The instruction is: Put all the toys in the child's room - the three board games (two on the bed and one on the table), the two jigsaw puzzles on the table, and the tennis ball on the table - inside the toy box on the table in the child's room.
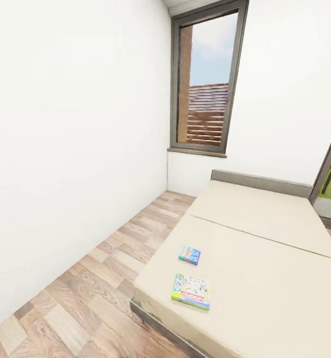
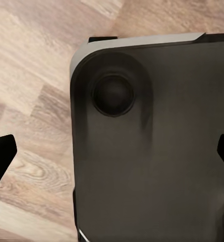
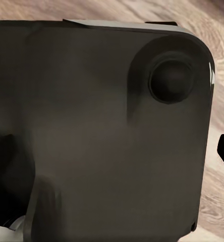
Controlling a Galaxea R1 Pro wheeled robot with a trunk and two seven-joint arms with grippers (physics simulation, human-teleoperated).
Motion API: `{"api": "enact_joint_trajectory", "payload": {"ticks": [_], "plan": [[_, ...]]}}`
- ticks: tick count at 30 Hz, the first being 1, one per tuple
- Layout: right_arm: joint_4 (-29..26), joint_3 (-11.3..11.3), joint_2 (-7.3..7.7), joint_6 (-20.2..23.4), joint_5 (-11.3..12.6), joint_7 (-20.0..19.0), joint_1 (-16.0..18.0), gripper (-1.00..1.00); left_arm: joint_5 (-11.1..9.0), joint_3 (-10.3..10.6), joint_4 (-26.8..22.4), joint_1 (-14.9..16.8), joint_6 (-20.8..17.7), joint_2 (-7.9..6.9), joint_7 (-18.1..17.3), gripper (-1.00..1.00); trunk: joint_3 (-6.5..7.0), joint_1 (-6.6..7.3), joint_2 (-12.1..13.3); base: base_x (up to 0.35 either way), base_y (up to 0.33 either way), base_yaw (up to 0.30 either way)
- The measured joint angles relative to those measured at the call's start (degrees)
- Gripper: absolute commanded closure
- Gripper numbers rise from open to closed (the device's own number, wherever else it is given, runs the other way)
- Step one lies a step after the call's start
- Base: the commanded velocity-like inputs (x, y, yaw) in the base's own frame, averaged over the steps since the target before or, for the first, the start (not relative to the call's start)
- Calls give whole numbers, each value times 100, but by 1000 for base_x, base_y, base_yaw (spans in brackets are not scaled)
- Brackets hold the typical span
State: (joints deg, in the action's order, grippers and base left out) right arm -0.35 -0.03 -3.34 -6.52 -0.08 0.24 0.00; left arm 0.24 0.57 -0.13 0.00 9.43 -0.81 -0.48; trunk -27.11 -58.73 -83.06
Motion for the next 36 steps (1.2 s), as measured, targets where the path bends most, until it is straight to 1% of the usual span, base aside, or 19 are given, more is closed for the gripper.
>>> {"api": "enact_joint_trajectory", "payload": {"ticks": [3,10,36], "plan": [[0,1,0,0,0,0,0,-100,1,-1,-1,0,4,-2,0,-100,-6,0,0,5,4,262],[1,1,0,-1,0,0,0,-100,7,-1,0,0,7,-5,2,-100,97,153,280,2,1,113],[1,2,0,-2,0,0,0,-100,8,15,-2,0,6,-6,24,-100,550,724,1323,0,0,7]]}}
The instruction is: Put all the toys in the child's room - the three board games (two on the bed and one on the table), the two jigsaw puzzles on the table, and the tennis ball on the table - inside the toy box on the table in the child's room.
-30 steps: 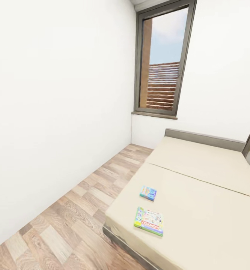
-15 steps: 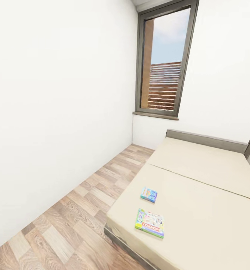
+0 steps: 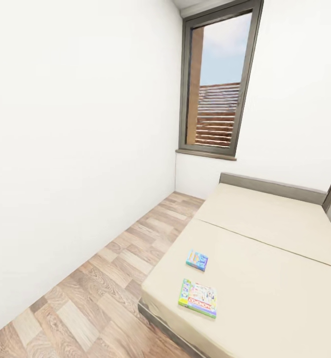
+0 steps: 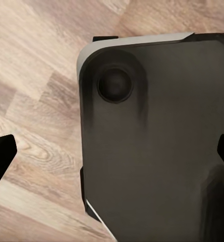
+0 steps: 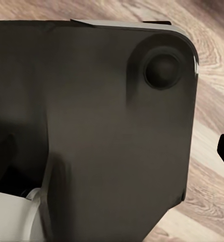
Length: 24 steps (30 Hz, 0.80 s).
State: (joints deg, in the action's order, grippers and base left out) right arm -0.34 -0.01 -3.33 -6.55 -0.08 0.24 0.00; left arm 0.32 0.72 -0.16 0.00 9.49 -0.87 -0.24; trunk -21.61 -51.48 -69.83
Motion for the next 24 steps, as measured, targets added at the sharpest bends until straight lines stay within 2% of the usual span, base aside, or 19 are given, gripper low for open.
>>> {"api": "enact_joint_trajectory", "payload": {"ticks": [11,24], "plan": [[0,6,0,-6,0,0,0,-100,0,-27,-23,0,4,-25,17,-100,172,242,441,0,0,0],[-1,13,-2,5,19,7,0,-100,-14,-70,-581,5,-12,-170,29,-100,404,527,963,0,0,0]]}}
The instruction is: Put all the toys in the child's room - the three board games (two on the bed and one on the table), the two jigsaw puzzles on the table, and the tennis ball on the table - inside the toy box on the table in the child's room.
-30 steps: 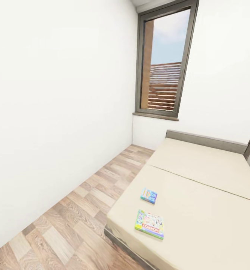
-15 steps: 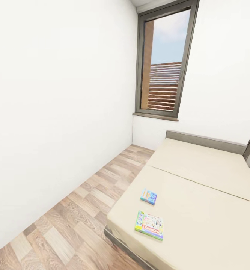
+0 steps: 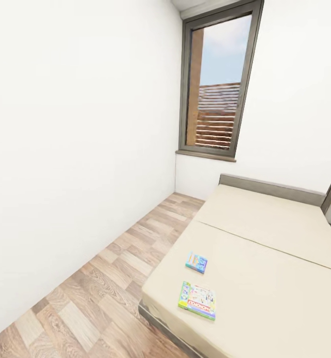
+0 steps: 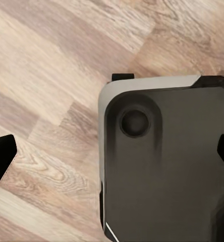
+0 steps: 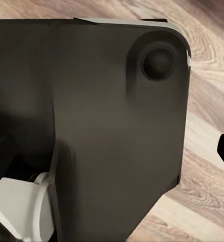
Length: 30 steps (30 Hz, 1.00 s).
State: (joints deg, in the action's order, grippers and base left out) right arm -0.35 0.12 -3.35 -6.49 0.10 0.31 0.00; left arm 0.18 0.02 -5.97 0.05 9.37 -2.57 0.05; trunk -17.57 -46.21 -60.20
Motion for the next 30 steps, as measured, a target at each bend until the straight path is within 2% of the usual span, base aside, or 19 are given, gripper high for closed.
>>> {"api": "enact_joint_trajectory", "payload": {"ticks": [5,13,30], "plan": [[-97,71,12,-145,4,-1,0,-100,-7,-14,-254,3,8,-26,0,-100,90,110,201,0,0,0],[-209,266,55,-677,6,-27,0,-100,-27,-22,-723,3,15,-41,-4,-100,234,286,522,0,0,0],[-242,310,30,-1460,6,-30,-2,-100,-49,-34,-1001,3,25,-196,-21,-100,540,660,1205,0,0,0]]}}
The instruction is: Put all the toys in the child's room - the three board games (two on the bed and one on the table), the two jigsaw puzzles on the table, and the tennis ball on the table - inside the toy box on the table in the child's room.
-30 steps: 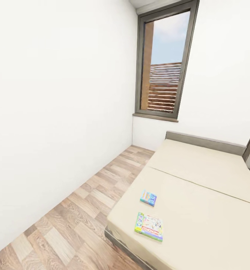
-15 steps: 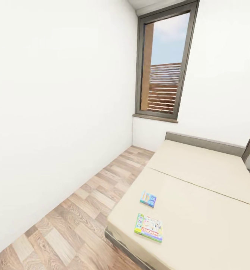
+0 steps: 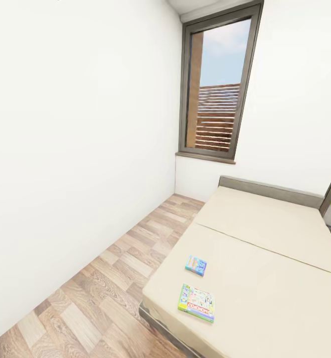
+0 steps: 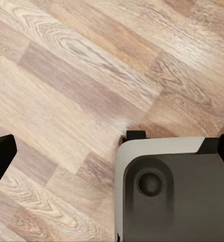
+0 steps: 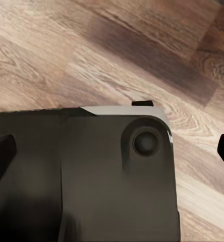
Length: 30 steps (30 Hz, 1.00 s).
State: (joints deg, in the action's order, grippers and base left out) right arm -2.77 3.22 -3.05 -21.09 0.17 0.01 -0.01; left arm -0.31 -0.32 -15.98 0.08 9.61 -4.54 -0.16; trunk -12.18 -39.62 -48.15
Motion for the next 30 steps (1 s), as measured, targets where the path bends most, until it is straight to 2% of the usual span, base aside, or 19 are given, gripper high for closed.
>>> {"api": "enact_joint_trajectory", "payload": {"ticks": [9,16,21,25,30], "plan": [[1,-5,-1,-661,0,8,-6,-100,-6,0,-92,0,8,-17,-32,-100,162,198,361,0,0,0],[2,-13,-21,-1214,1,17,-6,-100,-14,-36,-268,0,6,-118,-112,-100,288,352,642,0,0,0],[-4,-14,-21,-1502,3,18,-2,-100,-16,-152,-512,0,-8,-148,-273,-100,378,462,843,0,0,0],[-7,-12,-26,-1901,6,21,1,-100,-17,-318,-863,1,-45,-157,-487,-100,450,550,1004,0,0,0],[-12,-9,-32,-2083,9,22,3,-100,-12,-460,-1145,0,-114,-157,-634,-100,540,660,1205,0,0,0]]}}
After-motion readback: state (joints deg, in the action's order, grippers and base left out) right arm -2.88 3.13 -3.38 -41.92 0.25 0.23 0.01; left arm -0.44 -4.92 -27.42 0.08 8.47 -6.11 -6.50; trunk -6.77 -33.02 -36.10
